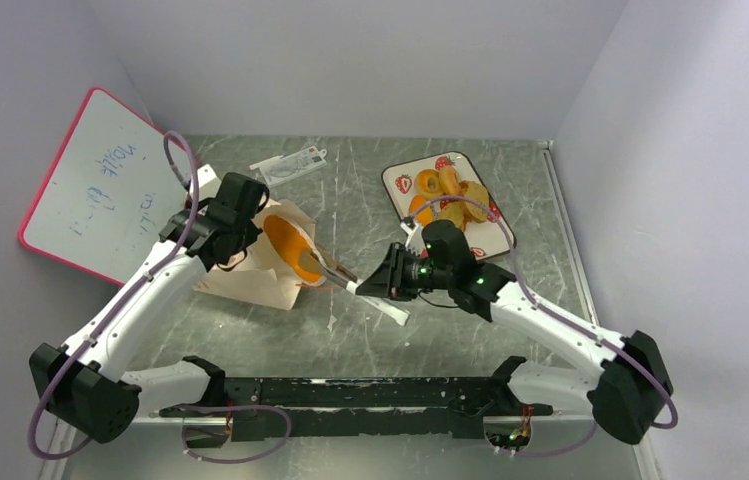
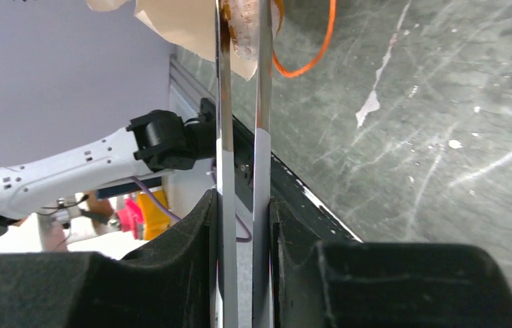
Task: Take the fake bread out of the paper bag
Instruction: Take out the fake bread from the paper bag, then adjust the paper bag at the center of the board.
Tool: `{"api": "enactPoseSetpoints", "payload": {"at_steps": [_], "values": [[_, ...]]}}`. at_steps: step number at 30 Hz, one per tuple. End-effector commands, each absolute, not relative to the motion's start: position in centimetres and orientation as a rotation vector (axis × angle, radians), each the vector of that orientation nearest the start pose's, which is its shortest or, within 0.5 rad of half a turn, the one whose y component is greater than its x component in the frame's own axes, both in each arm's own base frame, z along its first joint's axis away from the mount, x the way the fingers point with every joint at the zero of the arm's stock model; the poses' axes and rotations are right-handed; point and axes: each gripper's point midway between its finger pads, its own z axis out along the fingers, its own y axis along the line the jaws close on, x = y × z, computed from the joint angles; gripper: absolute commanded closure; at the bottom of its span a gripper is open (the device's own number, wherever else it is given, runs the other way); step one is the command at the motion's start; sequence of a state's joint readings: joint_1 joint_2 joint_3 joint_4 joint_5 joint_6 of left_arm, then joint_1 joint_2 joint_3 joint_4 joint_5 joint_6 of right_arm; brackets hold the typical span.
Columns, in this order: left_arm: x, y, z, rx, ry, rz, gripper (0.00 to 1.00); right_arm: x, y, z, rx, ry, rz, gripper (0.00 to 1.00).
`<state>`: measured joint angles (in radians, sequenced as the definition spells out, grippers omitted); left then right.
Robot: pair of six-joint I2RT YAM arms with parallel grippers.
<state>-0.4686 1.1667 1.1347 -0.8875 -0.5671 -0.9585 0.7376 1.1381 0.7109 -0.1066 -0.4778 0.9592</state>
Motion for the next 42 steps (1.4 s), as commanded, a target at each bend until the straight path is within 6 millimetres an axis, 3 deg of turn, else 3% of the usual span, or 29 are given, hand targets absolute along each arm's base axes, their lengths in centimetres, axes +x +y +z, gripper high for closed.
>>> {"api": "enactPoseSetpoints", "payload": {"at_steps": [1,5,12,20,24,31,38,42], "values": [[28.2,-6.1,20.7,-0.885,2.144,0.065,0.93,17.7,27.9,19.4,-0.13,2.366,1.226,1.0],[27.9,-5.7,20.9,-0.94,2.133,0.097,0.93,18.2,26.7,20.6,-0.144,2.327,1.136,1.0],[27.7,-5.2,21.3,-0.951,2.124,0.098,0.92,20.2,24.8,25.0,-0.117,2.209,0.985,1.0],[27.4,-4.6,21.1,-0.94,2.125,0.089,0.91,22.3,22.8,27.9,-0.025,2.108,0.861,1.0],[27.3,-4.6,21.4,-0.927,2.124,0.078,0.92,23.4,21.7,28.1,-0.003,2.092,0.76,1.0],[27.5,-5.7,22.3,-0.828,2.147,-0.009,0.93,26.5,17.9,28.0,0.053,2.04,0.434,1.0],[28.0,-7.9,23.4,-0.646,2.21,-0.124,0.93,28.8,15.2,26.1,0.049,2.042,0.14,1.0],[27.8,-8.8,25.0,-0.551,2.221,-0.187,0.93,29.7,13.7,25.2,0.049,2.031,0.005,1.0]]}}
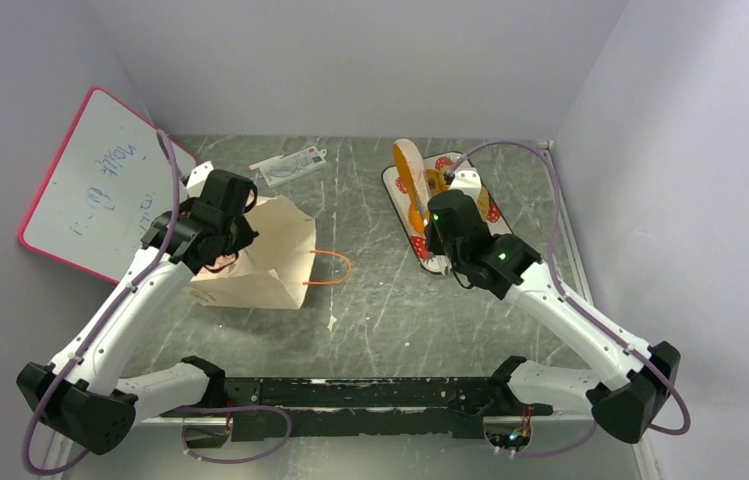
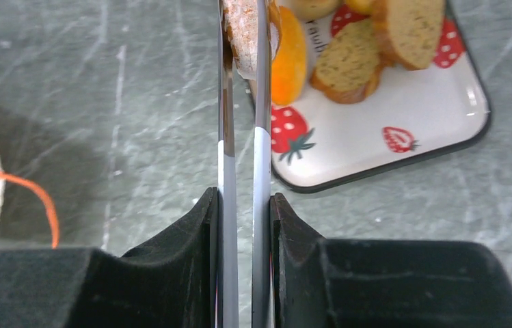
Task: Take the fake bread out of the paper bag
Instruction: Adjust the paper bag at the center of the board, then place the fake bread in the container.
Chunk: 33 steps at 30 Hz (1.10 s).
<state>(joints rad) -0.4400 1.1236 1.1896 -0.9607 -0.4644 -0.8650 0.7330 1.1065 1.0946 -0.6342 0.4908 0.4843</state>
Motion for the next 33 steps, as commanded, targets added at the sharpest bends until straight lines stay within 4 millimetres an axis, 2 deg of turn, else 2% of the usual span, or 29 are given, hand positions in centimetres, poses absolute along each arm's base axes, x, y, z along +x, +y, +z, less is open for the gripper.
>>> {"api": "enactPoseSetpoints", "payload": {"at_steps": [1,7,10,13,18,19,20,24,33], "values": [[27.8,-9.0,25.5,-0.536,2.222,-0.201,0.93,29.9,13.5,25.0,0.047,2.029,-0.02,1.0],[27.7,-10.5,28.9,-0.472,2.21,-0.308,0.93,31.1,12.4,24.3,0.02,2.019,-0.156,1.0],[27.9,-11.2,30.5,-0.466,2.199,-0.358,0.93,31.6,12.1,23.3,-0.009,2.037,-0.22,1.0],[28.1,-11.7,31.3,-0.467,2.202,-0.392,0.93,31.8,12.2,22.2,-0.036,2.054,-0.246,1.0],[27.8,-13.6,30.9,-0.479,2.217,-0.53,0.93,31.4,11.2,19.7,-0.067,2.083,-0.329,1.0],[27.8,-14.0,30.6,-0.483,2.22,-0.562,0.93,31.4,11.2,19.8,-0.063,2.076,-0.331,1.0],[27.9,-14.5,30.4,-0.483,2.224,-0.598,0.93,31.1,10.8,18.7,-0.078,2.092,-0.353,1.0],[28.2,-16.1,30.3,-0.47,2.21,-0.739,0.93,31.0,10.2,17.4,-0.096,2.105,-0.406,1.0],[28.5,-17.4,29.0,-0.519,2.211,-0.96,0.93,30.8,9.8,14.8,-0.111,2.14,-0.474,1.0]]}}
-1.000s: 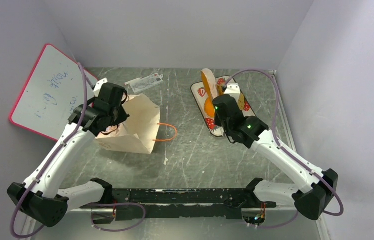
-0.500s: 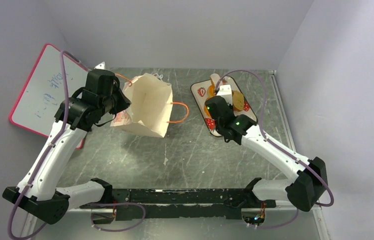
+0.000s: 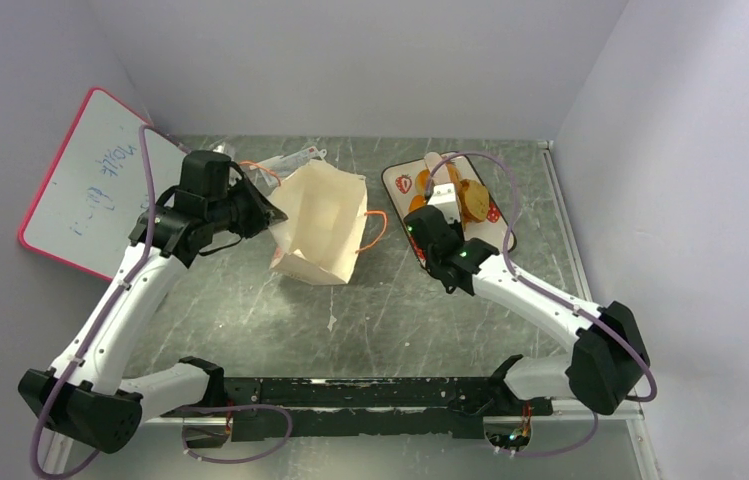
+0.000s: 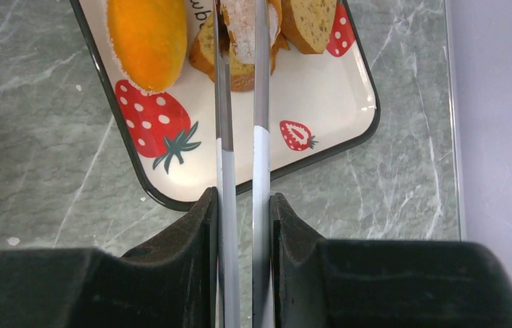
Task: Take the fake bread out of the paper bag
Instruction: Place the fake bread in the container.
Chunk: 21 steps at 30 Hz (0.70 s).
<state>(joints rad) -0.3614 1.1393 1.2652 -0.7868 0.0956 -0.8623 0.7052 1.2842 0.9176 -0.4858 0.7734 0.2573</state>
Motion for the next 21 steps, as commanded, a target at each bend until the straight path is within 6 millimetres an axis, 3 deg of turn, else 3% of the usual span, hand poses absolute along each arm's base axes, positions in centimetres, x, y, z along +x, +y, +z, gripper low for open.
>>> {"api": "enactPoseSetpoints", "payload": {"at_steps": [1,9,15,21], "values": [[28.5,-17.3,28.7,-0.537,2.21,-0.978,0.93,30.7,9.8,14.4,-0.112,2.149,-0.478,0.98],[28.8,-16.1,27.1,-0.69,2.128,-1.13,0.93,29.8,10.4,11.8,-0.129,2.216,-0.478,0.85],[29.0,-15.2,26.9,-0.705,2.112,-1.126,0.93,29.0,10.6,10.9,-0.105,2.249,-0.437,0.7],[29.0,-14.7,26.4,-0.732,2.11,-1.121,0.93,28.5,10.8,10.6,-0.067,2.271,-0.397,0.61]]}}
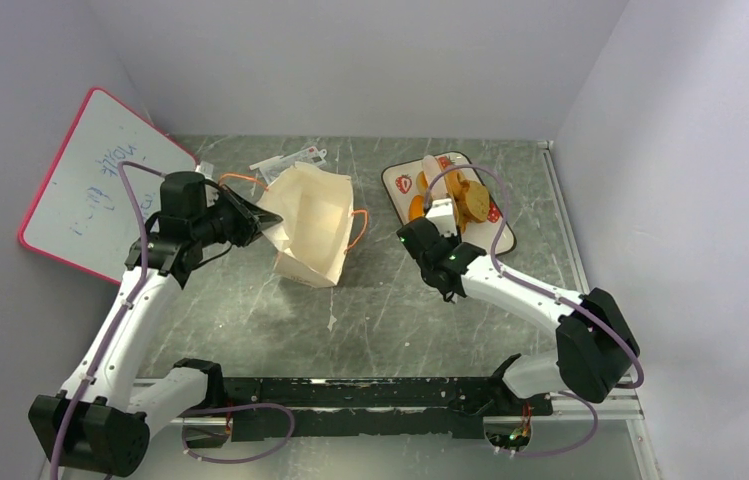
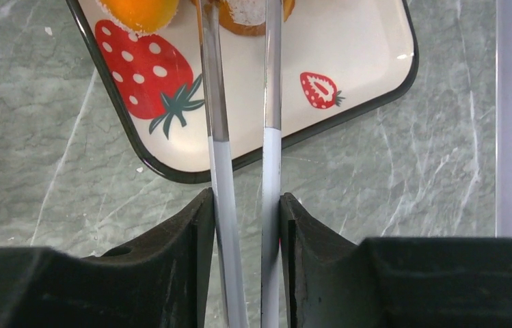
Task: Take the fake bread out of the paper bag
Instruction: Place the fake bread in the container.
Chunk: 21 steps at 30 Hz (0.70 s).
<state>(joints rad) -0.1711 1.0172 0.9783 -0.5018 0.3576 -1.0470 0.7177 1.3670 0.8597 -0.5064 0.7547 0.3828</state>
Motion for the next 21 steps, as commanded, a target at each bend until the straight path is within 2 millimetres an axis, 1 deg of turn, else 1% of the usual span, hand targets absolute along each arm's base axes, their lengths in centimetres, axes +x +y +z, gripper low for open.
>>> {"api": "enactPoseSetpoints", "payload": {"at_steps": [1,2,7,21], "values": [[29.0,-14.6,26.4,-0.737,2.107,-1.117,0.93,28.4,10.9,10.4,-0.063,2.277,-0.39,0.61],[29.0,-14.5,26.4,-0.738,2.108,-1.112,0.93,28.4,10.9,10.3,-0.056,2.281,-0.386,0.59],[29.2,-13.8,26.1,-0.75,2.12,-1.082,0.93,28.0,11.2,10.5,-0.026,2.293,-0.347,0.58],[29.5,-12.9,26.3,-0.751,2.124,-1.061,0.93,27.1,11.4,11.4,0.061,2.319,-0.278,0.58]]}}
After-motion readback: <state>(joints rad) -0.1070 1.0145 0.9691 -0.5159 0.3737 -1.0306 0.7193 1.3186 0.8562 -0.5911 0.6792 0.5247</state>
